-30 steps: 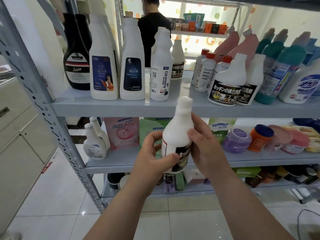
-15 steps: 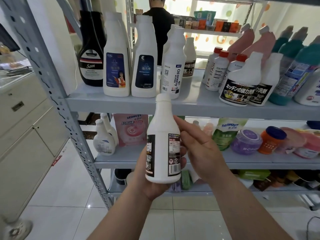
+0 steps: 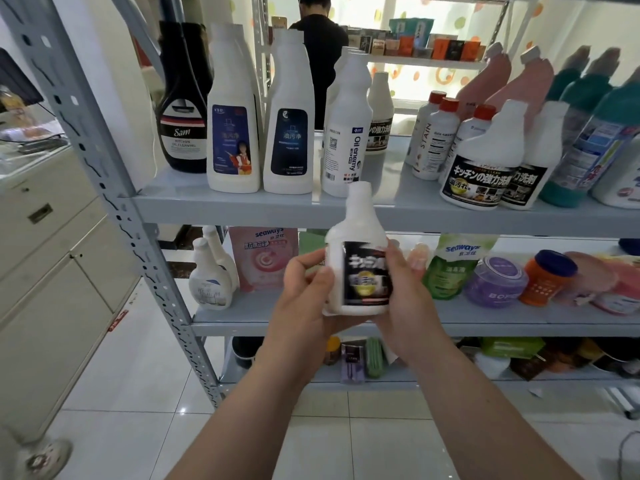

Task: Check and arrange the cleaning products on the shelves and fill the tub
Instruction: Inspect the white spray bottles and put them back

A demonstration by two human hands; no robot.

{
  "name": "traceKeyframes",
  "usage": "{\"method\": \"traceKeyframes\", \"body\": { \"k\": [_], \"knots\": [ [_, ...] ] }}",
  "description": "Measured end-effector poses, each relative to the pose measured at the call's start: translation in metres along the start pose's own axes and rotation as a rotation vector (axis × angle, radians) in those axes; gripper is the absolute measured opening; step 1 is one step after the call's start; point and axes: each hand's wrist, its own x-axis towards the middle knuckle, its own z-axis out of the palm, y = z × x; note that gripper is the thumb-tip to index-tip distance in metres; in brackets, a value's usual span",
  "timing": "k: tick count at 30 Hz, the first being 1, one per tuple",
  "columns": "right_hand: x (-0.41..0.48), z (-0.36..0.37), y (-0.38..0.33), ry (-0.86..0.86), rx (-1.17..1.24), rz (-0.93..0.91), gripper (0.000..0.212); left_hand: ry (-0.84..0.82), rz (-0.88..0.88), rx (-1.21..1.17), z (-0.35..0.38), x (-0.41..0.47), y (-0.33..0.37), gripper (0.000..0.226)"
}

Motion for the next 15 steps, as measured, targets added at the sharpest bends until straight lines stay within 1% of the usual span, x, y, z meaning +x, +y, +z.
{"method": "traceKeyframes", "body": {
  "k": [1, 3, 4, 5, 6, 8, 11, 13, 15],
  "knots": [
    [0.001, -0.002, 0.001, 0.03, 0.091, 0.046, 0.055, -0.02, 0.029, 0.055, 0.002, -0.002, -0.001, 0.024],
    [0.003, -0.009, 0.003, 0.013, 0.174, 0.091, 0.094, -0.081, 0.087, 0.177, 0.005, -0.003, -0.004, 0.028],
    [0.003, -0.013, 0.004, -0.032, 0.209, 0.093, 0.108, -0.121, 0.111, 0.238, 0.006, -0.003, -0.005, 0.031],
    [0.004, -0.018, 0.006, -0.095, 0.247, 0.088, 0.11, -0.16, 0.129, 0.3, 0.006, -0.003, -0.005, 0.035],
    [0.005, -0.023, 0.008, -0.141, 0.276, 0.083, 0.104, -0.187, 0.143, 0.353, 0.007, -0.003, -0.005, 0.037],
    [0.006, -0.028, 0.01, -0.162, 0.299, 0.078, 0.096, -0.204, 0.163, 0.417, 0.009, -0.004, -0.005, 0.038],
    [0.006, -0.025, 0.006, -0.11, 0.286, 0.067, 0.088, -0.204, 0.16, 0.432, 0.008, -0.001, -0.007, 0.04],
    [0.005, -0.023, 0.004, -0.041, 0.26, 0.038, 0.072, -0.168, 0.155, 0.459, 0.007, 0.003, -0.007, 0.05],
    [0.004, -0.022, 0.002, -0.038, 0.205, -0.06, 0.055, -0.096, 0.176, 0.544, 0.006, 0.007, -0.005, 0.057]
  ]
}}
